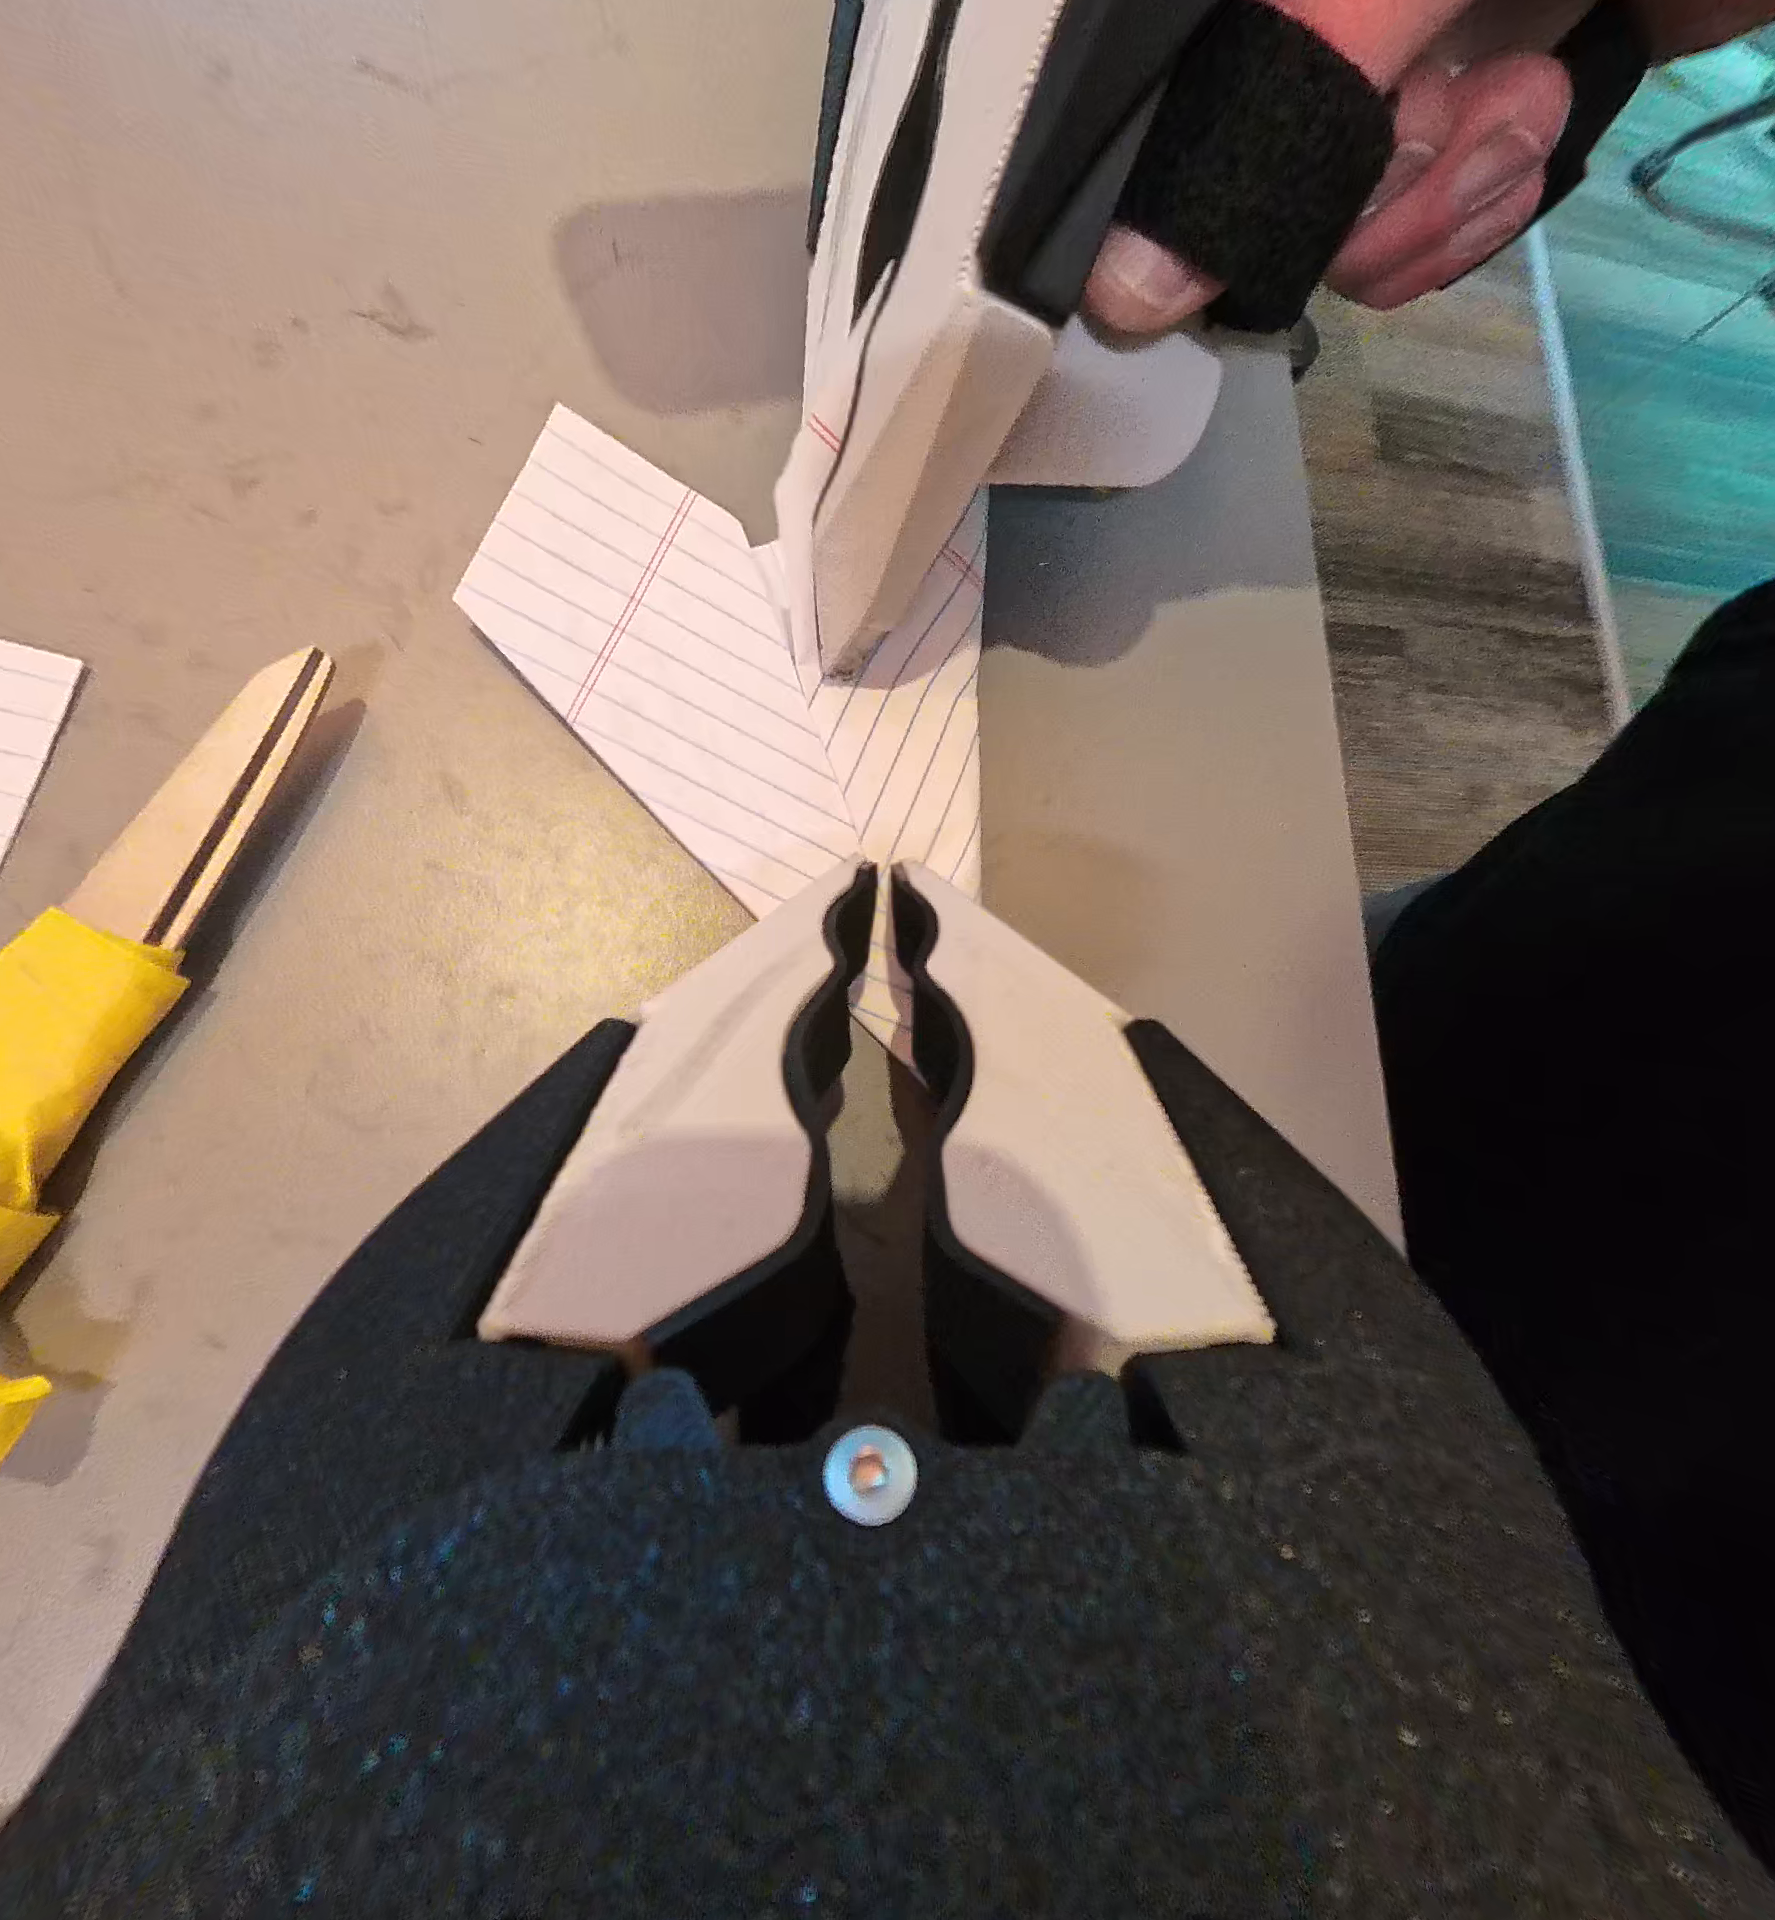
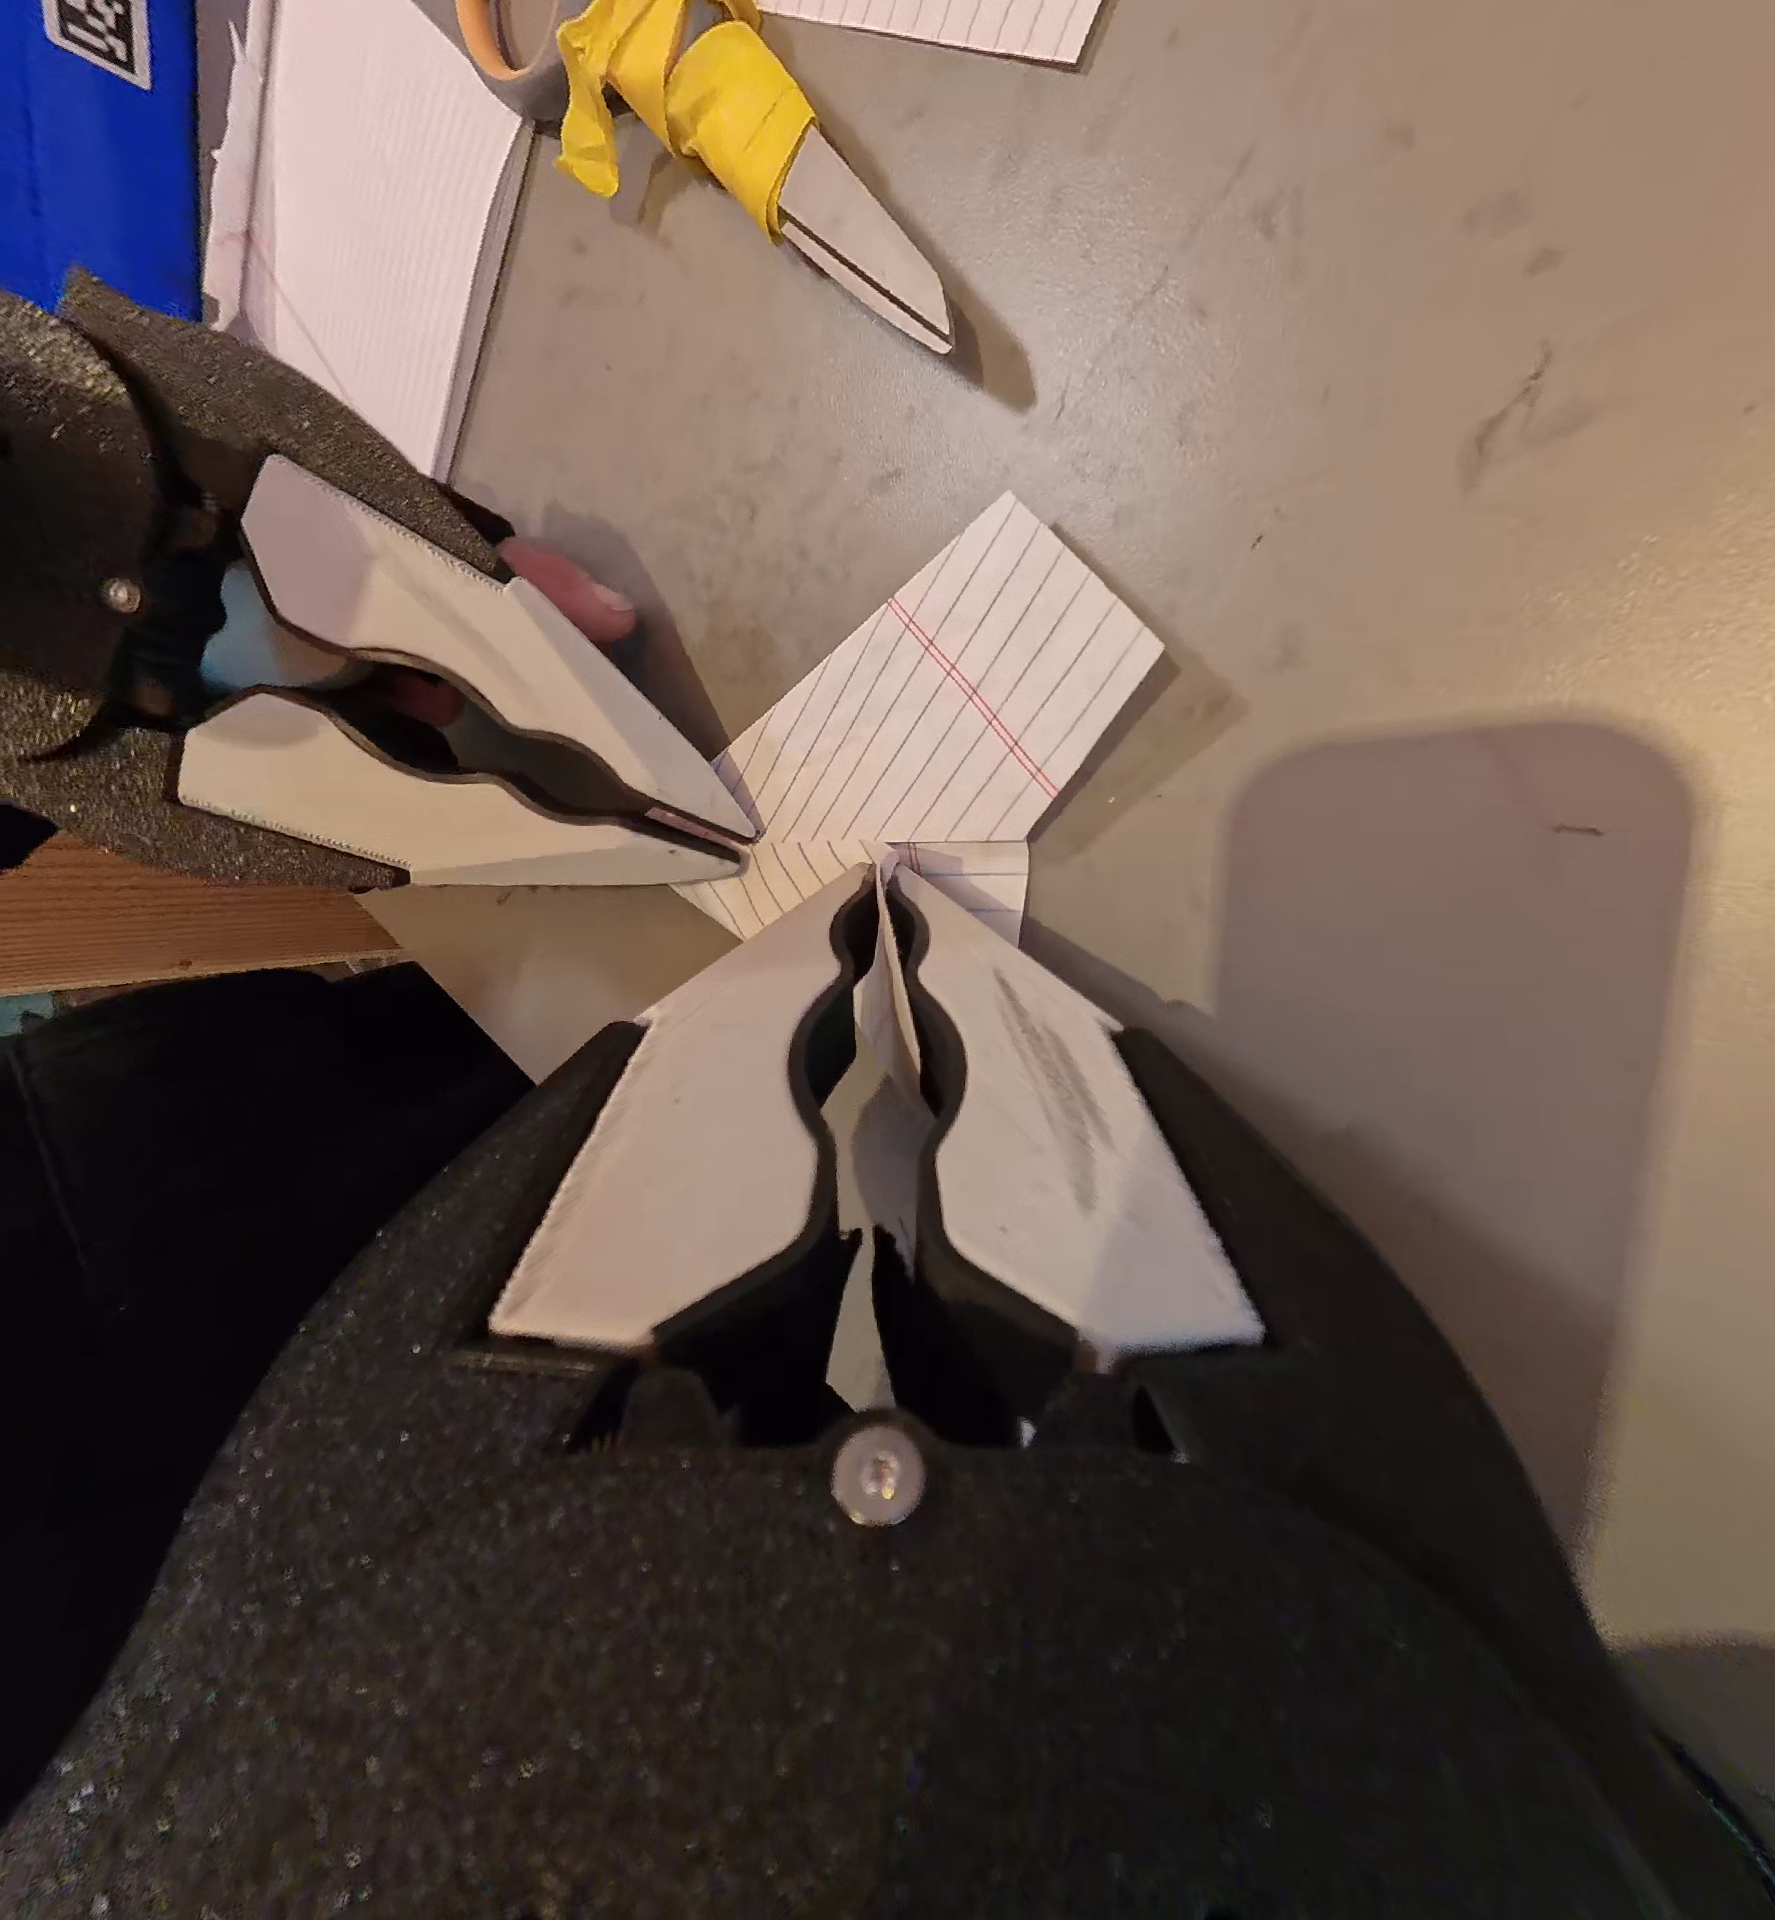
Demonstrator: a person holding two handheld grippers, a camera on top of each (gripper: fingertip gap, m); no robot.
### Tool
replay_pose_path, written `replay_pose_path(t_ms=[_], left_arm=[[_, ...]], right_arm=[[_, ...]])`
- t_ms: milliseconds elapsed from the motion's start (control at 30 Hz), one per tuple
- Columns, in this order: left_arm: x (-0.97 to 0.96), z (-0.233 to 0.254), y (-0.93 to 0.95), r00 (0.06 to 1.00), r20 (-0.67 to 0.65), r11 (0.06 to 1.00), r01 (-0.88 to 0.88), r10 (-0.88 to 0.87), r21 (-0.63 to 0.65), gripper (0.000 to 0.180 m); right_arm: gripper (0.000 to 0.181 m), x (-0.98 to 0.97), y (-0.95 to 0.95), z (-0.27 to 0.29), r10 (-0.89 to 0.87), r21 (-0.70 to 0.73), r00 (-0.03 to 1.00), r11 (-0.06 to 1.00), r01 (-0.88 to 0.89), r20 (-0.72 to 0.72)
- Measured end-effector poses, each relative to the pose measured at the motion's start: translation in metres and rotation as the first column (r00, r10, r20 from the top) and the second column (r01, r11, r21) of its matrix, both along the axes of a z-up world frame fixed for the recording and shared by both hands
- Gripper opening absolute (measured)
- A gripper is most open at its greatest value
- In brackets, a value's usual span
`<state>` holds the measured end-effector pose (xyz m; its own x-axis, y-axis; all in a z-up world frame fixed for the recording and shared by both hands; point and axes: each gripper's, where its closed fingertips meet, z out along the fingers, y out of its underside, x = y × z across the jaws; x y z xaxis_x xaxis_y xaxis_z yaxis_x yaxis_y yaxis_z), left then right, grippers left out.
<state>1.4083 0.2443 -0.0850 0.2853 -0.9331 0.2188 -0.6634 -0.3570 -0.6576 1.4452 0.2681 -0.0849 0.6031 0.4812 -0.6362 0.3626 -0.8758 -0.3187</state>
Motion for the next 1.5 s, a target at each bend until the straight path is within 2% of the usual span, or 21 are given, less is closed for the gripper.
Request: replay_pose_path(t_ms=[200, 333, 400, 467, 567, 767, 1033, 1167, 1233, 1300, 1367, 1500], left_arm=[[0.000, 0.000, 0.000, 1.000, -0.015, 0.996, 0.007, -0.005, 0.085, 0.001], [0.000, 0.000, 0.000, 1.000, -0.024, 0.992, 0.011, -0.008, 0.123, 0.000], [0.000, 0.000, 0.001, 1.000, -0.023, 0.992, 0.010, -0.007, 0.125, 0.000], [0.000, 0.000, 0.001, 1.000, -0.025, 0.991, 0.011, -0.008, 0.131, 0.001], [0.000, 0.000, 0.001, 1.000, -0.022, 0.992, 0.010, -0.007, 0.123, 0.001], [0.000, 0.000, 0.001, 1.000, -0.020, 0.993, 0.011, -0.009, 0.115, 0.001], [-0.010, 0.005, 0.004, 1.000, 0.010, 0.999, -0.030, 0.030, 0.040, 0.000], [-0.021, 0.025, 0.004, 0.997, 0.058, 0.995, -0.063, 0.059, 0.078, 0.003], [-0.015, 0.032, -0.001, 0.997, 0.065, 0.990, -0.045, 0.036, 0.137, 0.002], [-0.004, 0.025, -0.008, 1.000, 0.019, 0.981, 0.005, -0.009, 0.194, 0.002], [-0.006, 0.006, -0.013, 0.995, -0.089, 0.972, 0.055, -0.035, 0.227, 0.001], [-0.012, 0.009, -0.014, 0.998, -0.056, 0.975, -0.007, 0.020, 0.223, 0.000]], right_arm=[[0.002, 0.002, 0.001, 0.000, -0.012, 0.006, 1.000, 1.000, 0.011, 0.022], [0.020, 0.010, 0.016, 0.011, -0.044, 0.089, 0.996, 0.995, 0.036, 0.081], [0.022, 0.016, 0.021, 0.021, -0.058, 0.161, 0.990, 0.986, 0.036, 0.130], [0.016, 0.015, 0.021, 0.038, -0.047, 0.290, 0.987, 0.957, 0.000, 0.154], [0.000, 0.000, 0.004, 0.041, 0.009, 0.404, 0.980, 0.910, -0.091, 0.199], [0.000, -0.018, -0.004, 0.004, -0.024, 0.519, 0.974, 0.849, -0.100, 0.226], [0.000, -0.019, -0.004, -0.002, -0.030, 0.581, 0.981, 0.809, -0.090, 0.194], [0.000, -0.020, -0.005, -0.002, -0.033, 0.597, 0.978, 0.796, -0.101, 0.208], [0.000, -0.019, -0.005, -0.002, -0.034, 0.600, 0.978, 0.794, -0.097, 0.204], [0.000, -0.019, -0.005, -0.002, -0.036, 0.597, 0.979, 0.797, -0.092, 0.200], [0.000, -0.019, -0.005, -0.002, -0.036, 0.597, 0.979, 0.797, -0.092, 0.199], [0.000, -0.019, -0.004, -0.002, -0.036, 0.602, 0.979, 0.793, -0.095, 0.202]])
